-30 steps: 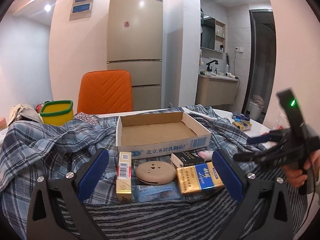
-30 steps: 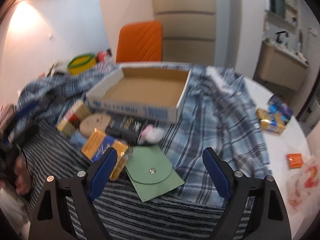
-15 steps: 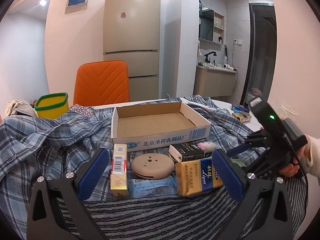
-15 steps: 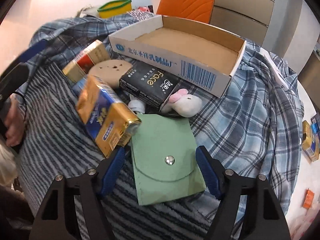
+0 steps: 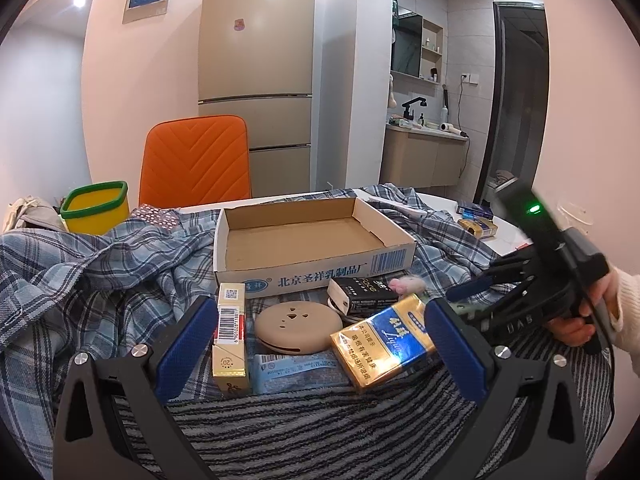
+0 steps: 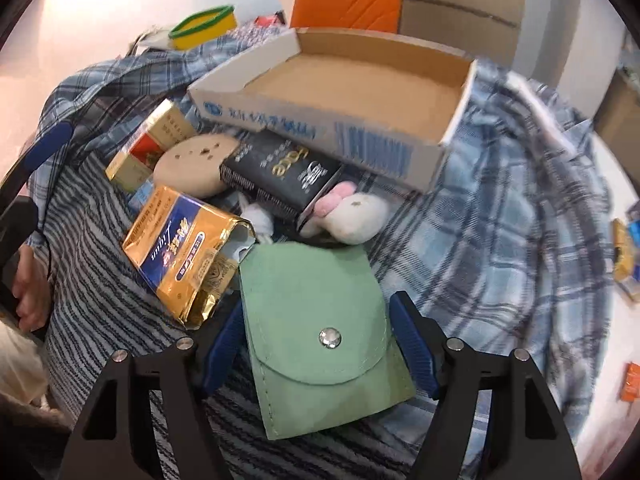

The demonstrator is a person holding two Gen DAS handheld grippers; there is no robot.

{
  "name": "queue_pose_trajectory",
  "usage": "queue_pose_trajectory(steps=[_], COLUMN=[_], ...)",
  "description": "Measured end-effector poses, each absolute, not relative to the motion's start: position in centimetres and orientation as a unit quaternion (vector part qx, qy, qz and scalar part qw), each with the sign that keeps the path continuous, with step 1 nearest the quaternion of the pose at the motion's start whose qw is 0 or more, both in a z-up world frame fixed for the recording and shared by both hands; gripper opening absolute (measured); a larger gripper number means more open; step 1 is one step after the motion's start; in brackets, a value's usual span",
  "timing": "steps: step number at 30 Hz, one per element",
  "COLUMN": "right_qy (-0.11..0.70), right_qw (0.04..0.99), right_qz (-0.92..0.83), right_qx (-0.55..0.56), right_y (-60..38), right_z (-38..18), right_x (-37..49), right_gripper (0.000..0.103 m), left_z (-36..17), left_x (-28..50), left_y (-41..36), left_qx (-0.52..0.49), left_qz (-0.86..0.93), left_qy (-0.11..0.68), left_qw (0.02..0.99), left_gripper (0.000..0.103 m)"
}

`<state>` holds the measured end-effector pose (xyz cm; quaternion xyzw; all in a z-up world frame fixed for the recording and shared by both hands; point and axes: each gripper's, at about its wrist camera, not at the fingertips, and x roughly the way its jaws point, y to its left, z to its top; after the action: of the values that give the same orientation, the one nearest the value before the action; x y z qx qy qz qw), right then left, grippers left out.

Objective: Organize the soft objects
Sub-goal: 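Grasp the green card with the right tool and lift it, then grasp the gold-and-blue cigarette pack with the left tool while the right tool holds the green card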

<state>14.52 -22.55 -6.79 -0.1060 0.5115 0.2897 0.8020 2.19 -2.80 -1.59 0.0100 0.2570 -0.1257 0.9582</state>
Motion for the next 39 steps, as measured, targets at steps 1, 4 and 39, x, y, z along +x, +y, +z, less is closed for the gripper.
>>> queue_pose_trajectory(steps=[1, 4, 39], right_qy=[0.504, 0.476, 0.245], right_qw=[0.809, 0.832, 0.962], right_qz=[0.286, 0.269, 0.120], right_qx=[-0.102, -0.094, -0.010], right_y=[-22.8, -23.7, -25.5], right_z=[-6.3, -4.5, 0.7], right_x=[14.2, 12.7, 6.6], right_gripper=[0.042, 0.034, 0.008], left_z=[-1.6, -1.6, -3.2], left_x=[2.2, 2.0, 7.5], left_y=[-2.8, -2.9, -8.4], left_qx=[0.010, 0.011, 0.019], left_qz=[-0.126, -0.128, -0.147], left_qy=[0.257, 0.257, 0.423], left_qw=[0.958, 0.958, 0.894], left_gripper=[0.103, 0.103, 0.103])
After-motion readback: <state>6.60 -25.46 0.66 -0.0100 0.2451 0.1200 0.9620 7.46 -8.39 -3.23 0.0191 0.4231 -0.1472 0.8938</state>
